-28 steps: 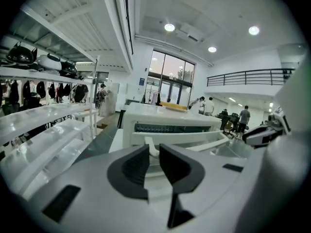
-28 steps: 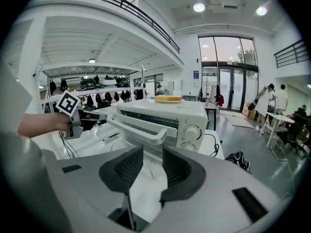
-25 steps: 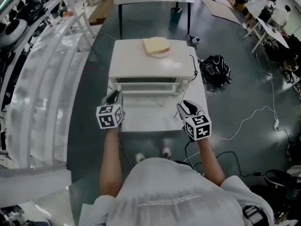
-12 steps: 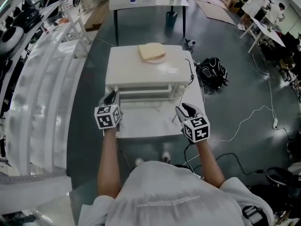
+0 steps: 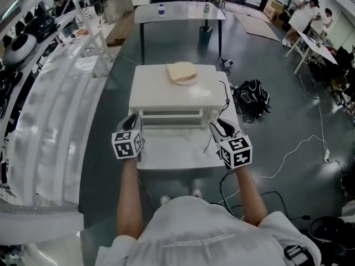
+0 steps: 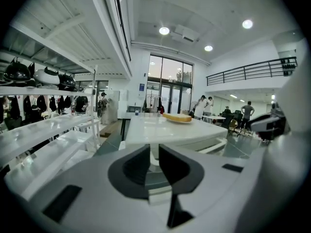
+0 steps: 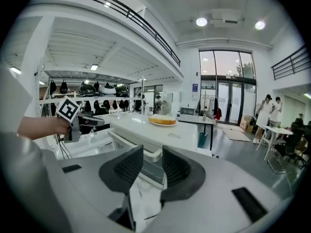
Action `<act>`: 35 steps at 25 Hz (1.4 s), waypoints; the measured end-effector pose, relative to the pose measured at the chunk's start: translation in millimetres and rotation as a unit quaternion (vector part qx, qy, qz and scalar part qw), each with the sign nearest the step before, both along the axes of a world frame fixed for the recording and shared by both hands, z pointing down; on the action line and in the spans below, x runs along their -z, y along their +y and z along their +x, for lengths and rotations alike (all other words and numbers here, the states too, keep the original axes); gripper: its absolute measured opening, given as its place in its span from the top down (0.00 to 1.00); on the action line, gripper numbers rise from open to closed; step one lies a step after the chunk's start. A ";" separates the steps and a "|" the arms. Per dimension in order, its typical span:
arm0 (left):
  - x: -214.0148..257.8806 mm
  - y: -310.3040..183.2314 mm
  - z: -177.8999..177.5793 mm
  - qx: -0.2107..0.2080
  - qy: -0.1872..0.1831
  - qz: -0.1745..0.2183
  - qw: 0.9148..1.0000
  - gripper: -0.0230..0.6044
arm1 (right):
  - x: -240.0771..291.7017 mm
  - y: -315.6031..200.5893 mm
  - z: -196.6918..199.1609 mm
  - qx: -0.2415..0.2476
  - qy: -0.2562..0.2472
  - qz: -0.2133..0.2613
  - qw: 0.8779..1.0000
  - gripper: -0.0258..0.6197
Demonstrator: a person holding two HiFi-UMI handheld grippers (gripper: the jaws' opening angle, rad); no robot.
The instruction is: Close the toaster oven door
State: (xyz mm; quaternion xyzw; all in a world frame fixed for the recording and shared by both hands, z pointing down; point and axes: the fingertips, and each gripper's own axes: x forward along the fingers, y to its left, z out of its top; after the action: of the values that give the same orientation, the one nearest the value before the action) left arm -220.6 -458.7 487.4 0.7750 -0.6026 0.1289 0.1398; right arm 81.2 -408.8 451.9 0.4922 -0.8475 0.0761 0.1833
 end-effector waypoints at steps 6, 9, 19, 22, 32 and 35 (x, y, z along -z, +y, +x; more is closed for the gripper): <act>54.0 13.4 0.3 -0.030 -0.032 0.048 0.998 0.88 | 45.0 -15.8 -24.9 0.037 -0.017 0.038 0.998 0.77; 84.6 22.2 3.1 -0.039 -0.056 0.079 0.995 0.91 | 66.1 -18.4 -36.2 0.050 -0.010 0.058 0.997 0.84; 164.9 52.1 4.1 -0.041 -0.074 0.158 0.984 0.93 | 127.8 -20.7 -78.3 0.104 0.004 0.125 0.987 0.93; 184.5 60.0 4.5 -0.043 -0.087 0.174 0.980 0.93 | 140.5 -18.2 -89.9 0.120 0.003 0.138 0.983 0.93; 232.2 85.2 9.4 -0.046 -0.117 0.215 0.968 0.93 | 178.1 -3.1 -112.3 0.159 0.003 0.176 0.971 0.93; 237.6 93.0 11.6 -0.050 -0.124 0.219 0.967 0.93 | 181.1 1.0 -115.4 0.165 0.005 0.178 0.970 0.94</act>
State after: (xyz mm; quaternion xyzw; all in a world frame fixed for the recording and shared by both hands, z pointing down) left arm -209.0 -365.6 249.8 0.7939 -0.5892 0.0956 -0.1157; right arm -34.2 -407.7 270.8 0.3708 -0.9160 -0.1094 0.1070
